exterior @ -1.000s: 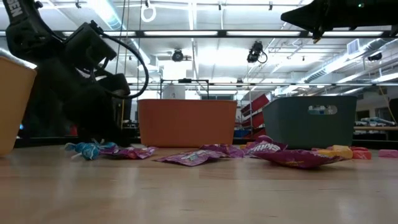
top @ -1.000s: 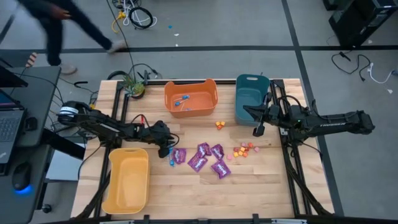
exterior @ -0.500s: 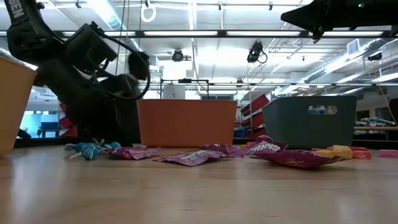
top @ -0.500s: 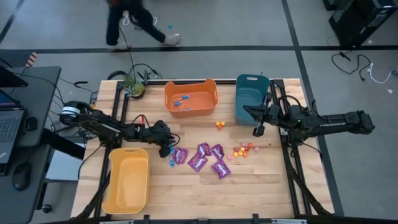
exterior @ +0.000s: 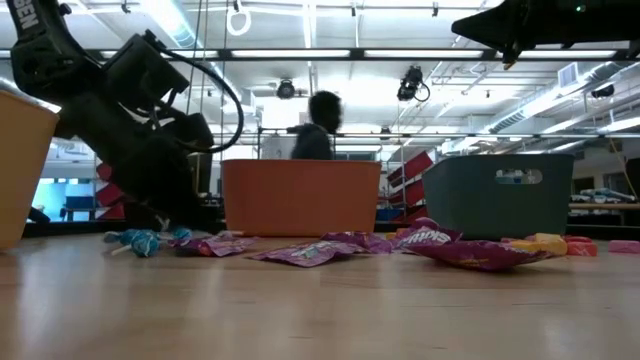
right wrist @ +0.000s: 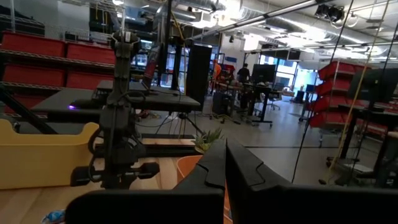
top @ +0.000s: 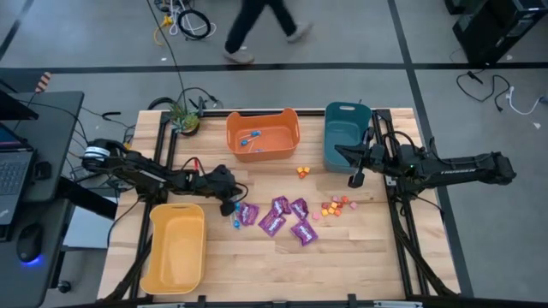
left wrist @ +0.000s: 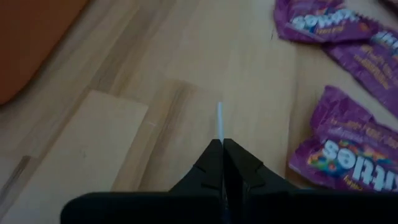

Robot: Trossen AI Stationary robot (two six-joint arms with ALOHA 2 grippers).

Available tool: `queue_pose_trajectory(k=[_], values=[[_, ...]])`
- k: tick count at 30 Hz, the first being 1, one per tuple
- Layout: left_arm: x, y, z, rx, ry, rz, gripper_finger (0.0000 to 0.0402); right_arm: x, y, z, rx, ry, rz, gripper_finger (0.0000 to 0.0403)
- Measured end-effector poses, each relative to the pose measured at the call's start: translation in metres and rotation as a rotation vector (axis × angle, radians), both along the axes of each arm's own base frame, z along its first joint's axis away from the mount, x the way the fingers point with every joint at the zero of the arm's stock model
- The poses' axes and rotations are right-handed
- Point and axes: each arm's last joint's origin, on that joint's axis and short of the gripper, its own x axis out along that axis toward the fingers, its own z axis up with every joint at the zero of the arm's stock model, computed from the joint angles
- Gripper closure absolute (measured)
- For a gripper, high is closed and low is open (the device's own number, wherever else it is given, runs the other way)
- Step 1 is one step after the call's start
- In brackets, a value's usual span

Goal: Sort candy
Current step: Put the blue candy into the orange bin

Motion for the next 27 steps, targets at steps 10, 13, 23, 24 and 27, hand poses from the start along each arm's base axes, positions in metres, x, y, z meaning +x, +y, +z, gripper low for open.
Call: queue_pose_trajectory(k=[10, 13, 23, 24, 27], values=[[0.006, -0.003, 0.01, 0.004, -0.083, -0.06, 0.0401, 0.0, 0.0, 0.0, 0.0, 0.0, 0.0, 0.0402], [0.011, -0.005, 0.017, 0.024, -0.113, -0.088, 0.0401, 0.0, 0.0, 0.0, 0.0, -0.001, 0.0, 0.0403], [0.016, -0.007, 0.052, 0.114, -0.253, -0.158, 0.0401, 0.0, 0.0, 0.001, 0.0, -0.006, 0.0, 0.0402], [0.015, -0.006, 0.055, 0.125, -0.268, -0.165, 0.0401, 0.0, 0.0, 0.001, 0.0, -0.006, 0.0, 0.0402], [0.013, -0.006, 0.064, 0.148, -0.302, -0.175, 0.0401, 0.0, 0.0, 0.001, 0.0, -0.006, 0.0, 0.0403]])
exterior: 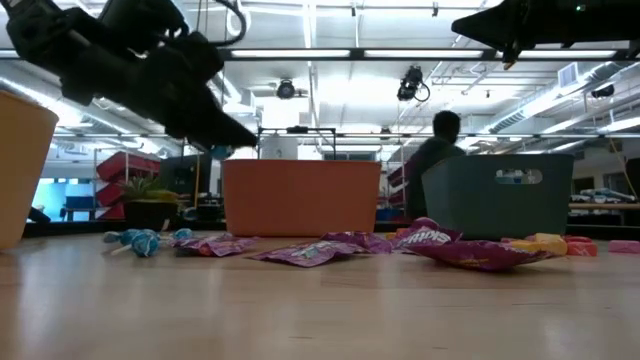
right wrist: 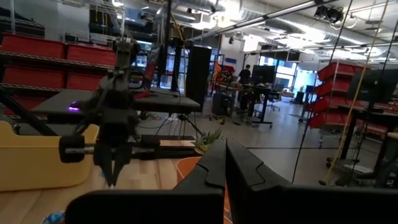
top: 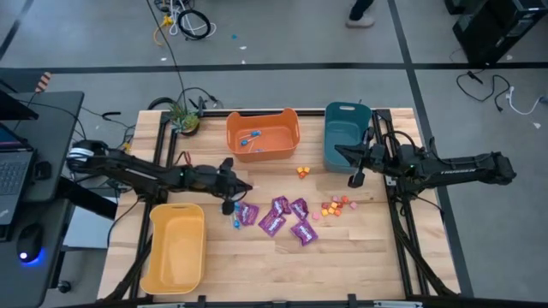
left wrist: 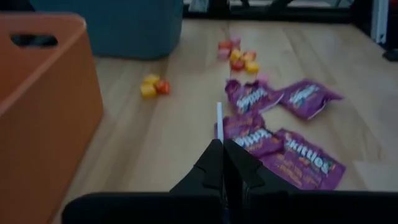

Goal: Sort candy
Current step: Put the blue candy into the orange bin

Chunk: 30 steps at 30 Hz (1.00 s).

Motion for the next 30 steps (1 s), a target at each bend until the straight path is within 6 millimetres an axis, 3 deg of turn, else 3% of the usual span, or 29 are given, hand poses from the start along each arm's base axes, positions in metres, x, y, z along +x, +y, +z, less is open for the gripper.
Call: queue_pose_trajectory(k=[30], values=[[-0.021, 0.003, 0.064, 0.276, -0.394, -0.073, 0.0401, 0.0, 0.0, 0.0, 0.0, 0.001, 0.0, 0.0402]])
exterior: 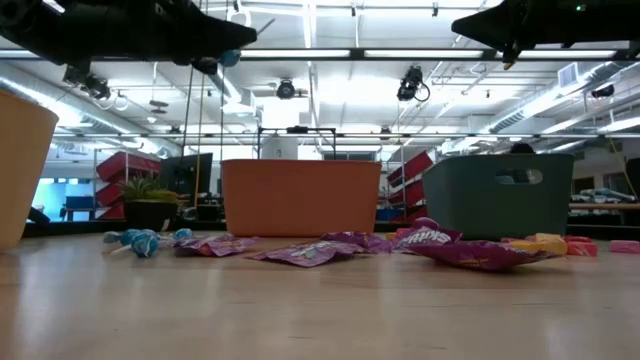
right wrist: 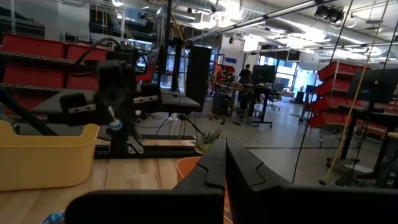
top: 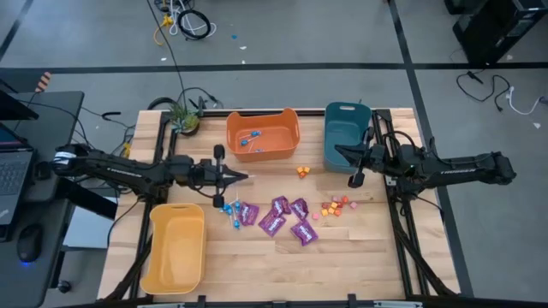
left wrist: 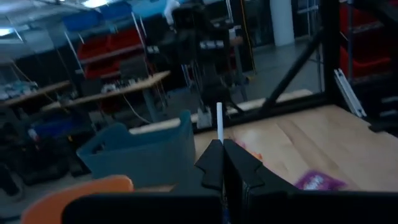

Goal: Sort candy
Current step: Put the blue candy into the orange bin

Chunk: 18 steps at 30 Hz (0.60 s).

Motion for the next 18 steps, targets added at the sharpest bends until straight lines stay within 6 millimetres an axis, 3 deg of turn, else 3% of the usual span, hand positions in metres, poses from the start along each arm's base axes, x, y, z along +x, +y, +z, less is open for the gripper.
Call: queue_pose_trajectory(k=[18], values=[[-0.003, 0.031, 0.016, -0.048, -0.158, 0.225, 0.0401, 0.0, 0.0, 0.0, 0.014, -0.005, 0.002, 0.0403]])
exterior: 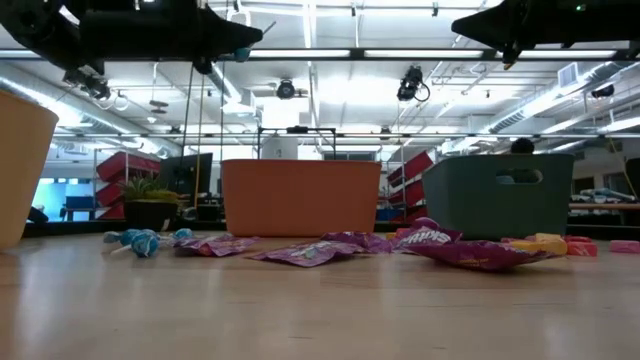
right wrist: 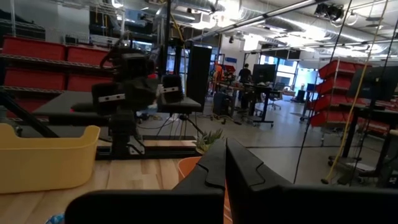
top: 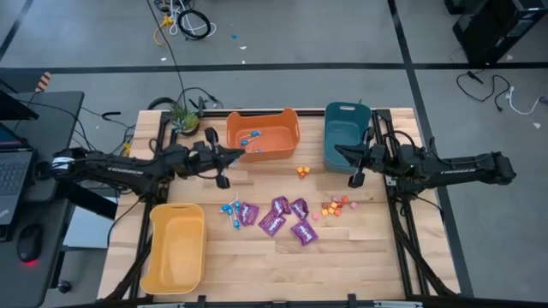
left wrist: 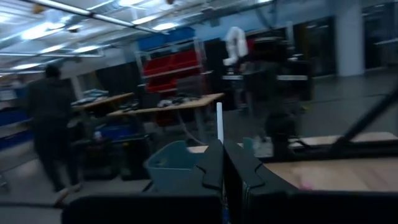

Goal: Sort candy
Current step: Put the blue candy into the orange bin

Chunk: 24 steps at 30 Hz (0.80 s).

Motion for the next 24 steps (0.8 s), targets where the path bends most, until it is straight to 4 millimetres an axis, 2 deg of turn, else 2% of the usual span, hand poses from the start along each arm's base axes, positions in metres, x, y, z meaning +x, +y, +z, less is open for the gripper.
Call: queue_pose_trajectory(k=[8, 16, 24], values=[[0.012, 0.018, 0.014, -0.041, -0.028, 0.115, 0.0401, 0.0, 0.0, 0.0, 0.0, 0.0, 0.0, 0.0403], [0.028, 0.045, 0.011, -0.065, 0.017, 0.206, 0.0401, 0.0, 0.0, -0.001, 0.001, 0.013, 0.0, 0.0403], [0.043, 0.074, 0.007, -0.112, 0.048, 0.222, 0.0401, 0.0, 0.0, -0.002, 0.001, 0.016, 0.0, 0.0402]])
